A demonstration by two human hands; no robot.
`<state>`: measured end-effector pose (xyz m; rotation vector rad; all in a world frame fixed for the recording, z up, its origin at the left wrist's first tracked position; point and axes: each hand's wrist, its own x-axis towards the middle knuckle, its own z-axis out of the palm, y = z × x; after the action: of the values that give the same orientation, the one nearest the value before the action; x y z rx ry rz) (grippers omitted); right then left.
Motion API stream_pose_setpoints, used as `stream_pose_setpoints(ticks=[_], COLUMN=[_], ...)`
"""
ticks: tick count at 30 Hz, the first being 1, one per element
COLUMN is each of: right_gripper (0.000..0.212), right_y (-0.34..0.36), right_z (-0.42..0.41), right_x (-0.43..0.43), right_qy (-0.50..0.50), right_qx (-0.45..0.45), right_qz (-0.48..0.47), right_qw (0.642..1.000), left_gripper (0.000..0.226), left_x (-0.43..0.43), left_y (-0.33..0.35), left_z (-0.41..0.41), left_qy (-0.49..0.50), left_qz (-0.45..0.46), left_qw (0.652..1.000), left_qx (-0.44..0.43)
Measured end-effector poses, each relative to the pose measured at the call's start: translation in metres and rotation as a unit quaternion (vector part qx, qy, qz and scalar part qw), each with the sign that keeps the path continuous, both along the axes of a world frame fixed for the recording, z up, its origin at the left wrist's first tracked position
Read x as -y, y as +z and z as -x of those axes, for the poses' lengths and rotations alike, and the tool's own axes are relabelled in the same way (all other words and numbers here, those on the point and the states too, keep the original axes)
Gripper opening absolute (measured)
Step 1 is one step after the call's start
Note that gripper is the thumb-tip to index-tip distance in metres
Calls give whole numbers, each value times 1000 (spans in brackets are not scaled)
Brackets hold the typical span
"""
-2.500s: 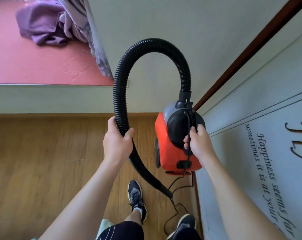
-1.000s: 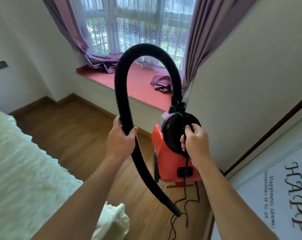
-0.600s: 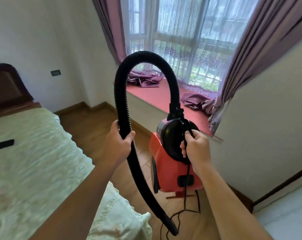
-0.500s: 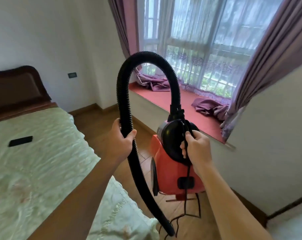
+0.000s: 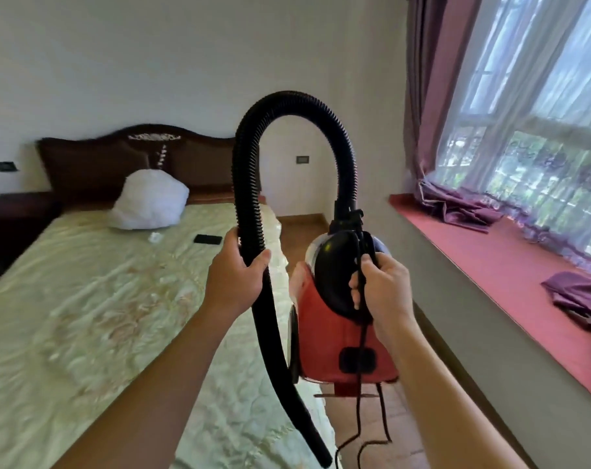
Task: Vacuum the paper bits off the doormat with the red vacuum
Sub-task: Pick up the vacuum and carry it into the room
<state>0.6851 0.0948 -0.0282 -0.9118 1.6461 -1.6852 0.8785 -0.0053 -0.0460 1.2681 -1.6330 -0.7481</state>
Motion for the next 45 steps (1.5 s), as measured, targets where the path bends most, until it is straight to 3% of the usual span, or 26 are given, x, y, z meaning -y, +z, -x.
stream_pose_setpoints(ticks=[9, 18, 33, 45], right_gripper=[26, 25, 33, 32], right_y=[18, 22, 7, 18], right_z=[-59, -195, -493, -681], right_x=[38, 44, -9, -12], right_qy=[200, 358, 490, 599], right_qx=[-22, -38, -57, -41], right_qz=[-4, -10, 35, 55], right_qw=[979, 933, 869, 798], left_gripper=[46, 48, 37, 44], left_x=[-36, -108, -220, -262], left_y=[3, 11, 17, 15], left_z=[-79, -206, -473, -626], left_qy=[183, 340, 481, 596], left_qz=[10, 12, 21, 26], left_qw=[983, 940, 876, 802], left_qx=[10, 24, 28, 9])
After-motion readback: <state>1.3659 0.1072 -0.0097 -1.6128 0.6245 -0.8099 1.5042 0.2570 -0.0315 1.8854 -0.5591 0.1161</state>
